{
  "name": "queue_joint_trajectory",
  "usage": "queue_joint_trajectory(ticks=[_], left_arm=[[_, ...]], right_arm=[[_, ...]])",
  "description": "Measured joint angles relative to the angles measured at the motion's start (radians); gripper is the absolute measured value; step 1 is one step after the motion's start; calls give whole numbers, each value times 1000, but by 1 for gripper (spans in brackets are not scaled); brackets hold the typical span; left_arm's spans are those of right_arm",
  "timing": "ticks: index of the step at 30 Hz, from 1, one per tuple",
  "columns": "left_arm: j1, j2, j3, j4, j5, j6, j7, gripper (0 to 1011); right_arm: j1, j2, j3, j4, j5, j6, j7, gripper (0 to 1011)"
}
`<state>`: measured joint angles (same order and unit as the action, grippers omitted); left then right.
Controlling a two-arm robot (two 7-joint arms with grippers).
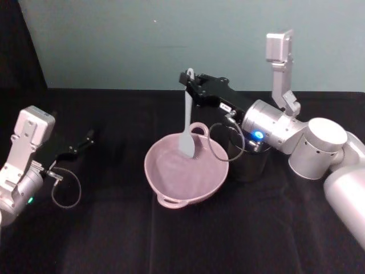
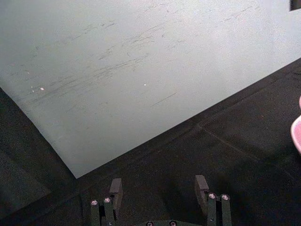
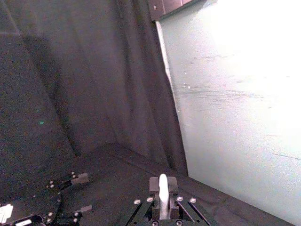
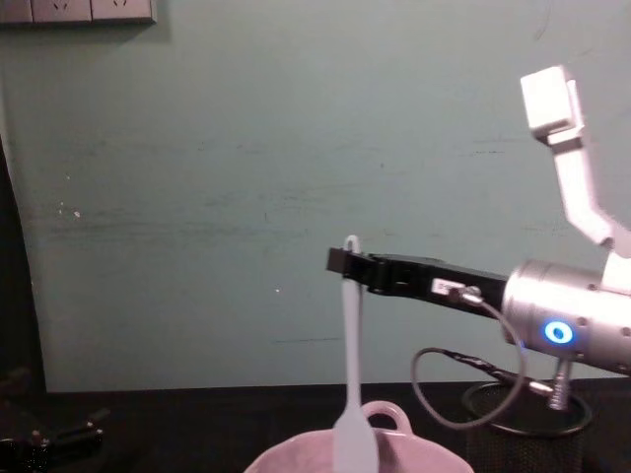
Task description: Use the one hand to pick up the spoon and stir the clear water in the bowl.
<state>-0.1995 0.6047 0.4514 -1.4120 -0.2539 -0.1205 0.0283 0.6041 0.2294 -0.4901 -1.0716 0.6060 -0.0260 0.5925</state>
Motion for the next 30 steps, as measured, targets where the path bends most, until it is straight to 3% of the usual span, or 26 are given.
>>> queue_joint_trajectory(ticks=[8, 16, 30], left_arm=[[0, 0, 0, 0, 0, 0, 0, 1011], [0, 0, 0, 0, 0, 0, 0, 1011], [0, 0, 0, 0, 0, 0, 0, 1011]], right_arm=[[-75, 62, 18, -121, 8, 37, -16, 109], [-124, 115, -15, -239, 22, 105, 0, 109], [-139, 135, -45, -324, 41, 105, -6, 109]])
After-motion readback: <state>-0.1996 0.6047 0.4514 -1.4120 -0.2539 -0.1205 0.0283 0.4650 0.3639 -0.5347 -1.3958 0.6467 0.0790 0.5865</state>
